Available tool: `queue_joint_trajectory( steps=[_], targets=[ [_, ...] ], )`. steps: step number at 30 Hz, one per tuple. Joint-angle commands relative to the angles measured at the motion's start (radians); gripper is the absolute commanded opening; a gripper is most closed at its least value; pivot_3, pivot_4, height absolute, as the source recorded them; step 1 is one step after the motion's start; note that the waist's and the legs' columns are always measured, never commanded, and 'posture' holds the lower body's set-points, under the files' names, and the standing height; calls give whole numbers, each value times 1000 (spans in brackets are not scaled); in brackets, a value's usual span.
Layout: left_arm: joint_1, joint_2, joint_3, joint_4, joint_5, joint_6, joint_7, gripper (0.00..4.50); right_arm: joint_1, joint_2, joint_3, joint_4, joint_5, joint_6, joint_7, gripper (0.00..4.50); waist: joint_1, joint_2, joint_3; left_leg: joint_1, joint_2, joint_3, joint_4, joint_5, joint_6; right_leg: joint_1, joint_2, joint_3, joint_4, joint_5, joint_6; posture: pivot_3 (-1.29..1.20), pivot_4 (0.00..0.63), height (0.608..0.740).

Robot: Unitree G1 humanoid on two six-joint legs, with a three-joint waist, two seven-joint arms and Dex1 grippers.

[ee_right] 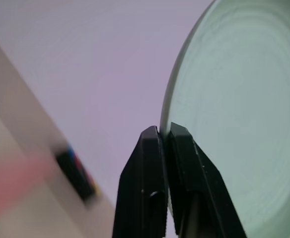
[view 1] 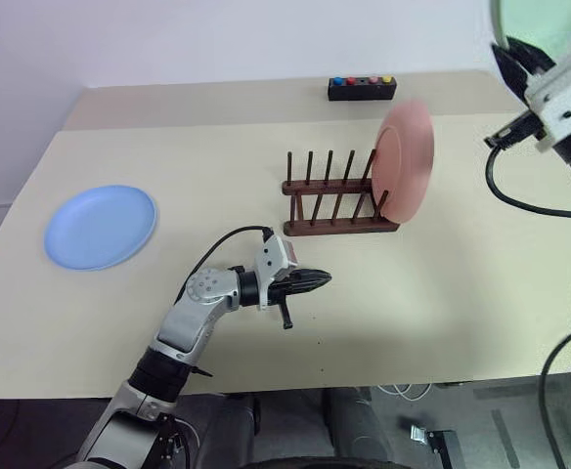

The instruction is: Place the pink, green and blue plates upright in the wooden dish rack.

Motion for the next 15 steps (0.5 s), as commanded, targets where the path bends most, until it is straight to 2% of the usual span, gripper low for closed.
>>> queue_joint_trajectory(
  steps=[1,3,6,15],
  targets=[
    [1,-1,2,-33,-3,-11,-1,51,-21,80,39,-192,228,145,72,51,2,0,0,0,0,0,0,0,0,0,0,0,0,0,0,0,150,740],
    [1,0,2,-34,-3,-11,0,51,-6,141,67,-265,354,247,97,51,1,0,0,0,0,-1,0,0,0,0,0,0,0,0,0,0,150,740],
    [2,1,4,-36,-3,-11,1,51,24,190,72,-301,447,350,111,51,6,0,0,-1,0,-2,0,0,0,0,0,-1,0,0,0,0,150,740],
    [52,40,55,-110,-31,3,25,51,130,299,47,-235,581,530,113,51,20,0,0,-2,0,-2,0,0,0,-2,0,-1,1,0,0,0,150,740]
  ],
)
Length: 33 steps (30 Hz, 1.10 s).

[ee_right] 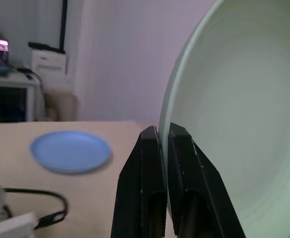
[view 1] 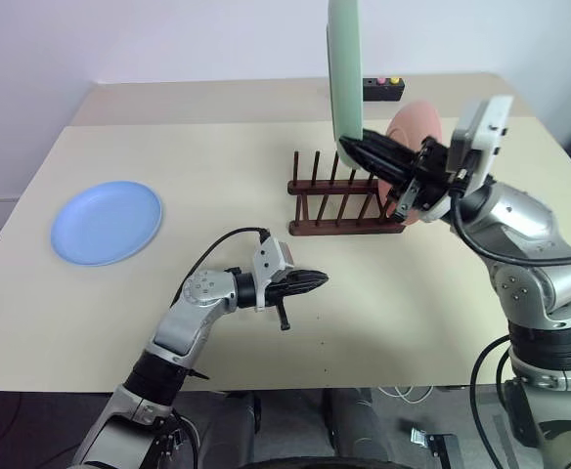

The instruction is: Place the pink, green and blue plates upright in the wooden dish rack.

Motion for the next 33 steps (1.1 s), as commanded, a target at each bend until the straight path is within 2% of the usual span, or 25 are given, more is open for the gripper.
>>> queue_joint_trajectory(
  steps=[1,12,27,30,33],
  targets=[
    [17,23,47,-63,-22,5,15,51,5,27,-50,21,57,44,-2,51,0,0,0,0,0,0,0,0,0,0,0,0,0,0,0,0,150,740],
    [31,44,64,-73,-19,15,24,51,-13,75,-111,165,82,116,1,51,2,0,0,0,0,0,0,0,0,0,0,0,0,0,0,0,150,740],
    [25,40,57,-66,-13,14,20,51,-6,98,-137,185,83,162,10,51,1,0,0,0,0,0,0,0,0,-1,0,0,0,0,0,0,150,740],
    [25,39,56,-67,-12,14,20,51,-5,100,-140,183,81,166,11,964,1,0,0,0,0,0,0,0,0,-1,0,0,0,0,0,0,150,740],
    [25,39,56,-67,-12,14,20,51,-4,100,-142,183,72,163,9,2489,1,0,0,0,0,0,0,0,0,-1,0,0,0,0,0,0,150,740]
  ],
)
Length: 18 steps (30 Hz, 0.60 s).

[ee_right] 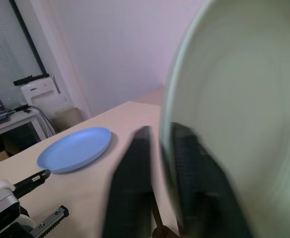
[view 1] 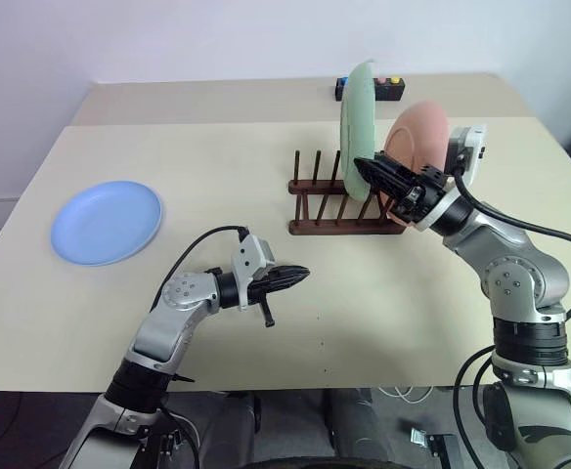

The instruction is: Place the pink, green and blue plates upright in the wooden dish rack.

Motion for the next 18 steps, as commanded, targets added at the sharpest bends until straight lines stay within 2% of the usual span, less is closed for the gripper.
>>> queue_joint_trajectory(
  steps=[1,3,7,18],
  targets=[
    [-4,-2,-1,-32,-9,-5,1,51,-13,3,-25,-15,-3,-12,2,2911,0,0,0,0,0,0,0,0,0,0,0,0,0,0,0,0,150,740],
    [-4,-3,-2,-33,-9,-4,1,51,-14,2,-25,-15,-10,-16,1,3876,0,0,0,0,0,0,0,0,0,0,0,0,0,0,0,0,150,740],
    [-5,-4,-3,-34,-9,-3,1,51,-14,1,-24,-14,-25,-23,0,3876,0,0,0,0,0,0,0,0,0,0,0,0,0,0,0,0,150,740],
    [-9,-6,-3,-31,-9,-2,1,51,-25,-66,16,-56,-199,-102,13,3876,0,0,0,0,0,0,0,0,0,0,0,0,0,0,0,0,150,740]
  ],
)
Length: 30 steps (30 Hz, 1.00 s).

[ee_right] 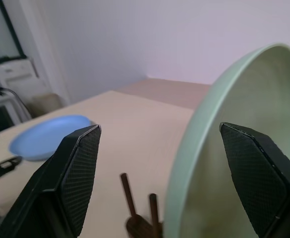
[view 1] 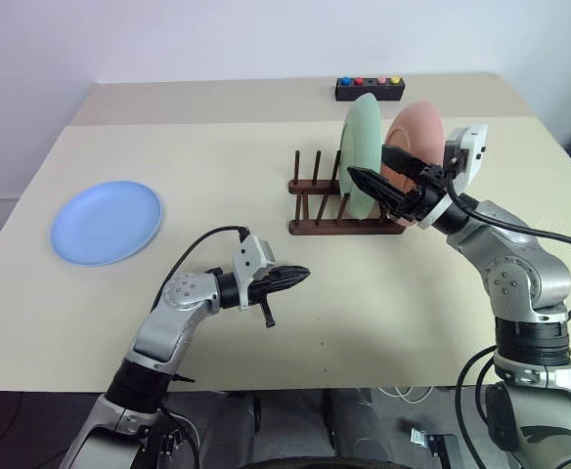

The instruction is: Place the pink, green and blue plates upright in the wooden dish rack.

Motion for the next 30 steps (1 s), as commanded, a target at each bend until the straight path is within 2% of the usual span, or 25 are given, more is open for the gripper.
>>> queue_joint_trajectory(
  steps=[1,6,15,21,24,27,30],
  targets=[
    [-9,-4,-1,-31,-10,-4,1,51,-24,-32,-4,-59,-52,-43,3,3876,0,0,0,0,0,0,0,0,0,0,0,0,0,0,0,0,150,740],
    [-12,-6,-2,-27,-9,-5,1,51,-19,-93,22,-115,-140,-81,22,3876,0,0,0,0,0,0,0,0,0,0,0,0,0,0,0,0,150,740],
    [-18,-10,-1,-19,-7,-8,-1,51,-61,-152,18,-229,-195,-94,21,3876,1,0,0,0,0,0,0,0,0,0,0,0,0,0,0,0,150,740],
    [-17,3,64,-37,-50,11,12,51,-110,-195,14,-269,-213,-128,50,3876,0,0,0,0,0,0,0,0,0,0,0,0,0,0,0,0,150,740],
    [-31,32,206,-53,-138,70,57,937,-108,-199,94,-325,-244,-171,105,3921,-5,0,0,0,0,0,-1,0,0,-1,0,0,0,0,0,0,150,740],
    [-42,59,270,-47,-157,82,88,2405,-107,-191,146,-320,-281,-204,128,3921,-3,-1,0,0,1,0,-1,0,0,-2,0,0,0,0,0,0,150,740],
    [-92,118,404,39,-89,43,236,3930,-125,-153,281,-262,-400,-300,148,3921,-3,-2,1,-1,0,0,0,0,0,-1,0,0,0,0,0,0,150,740]
  ],
)
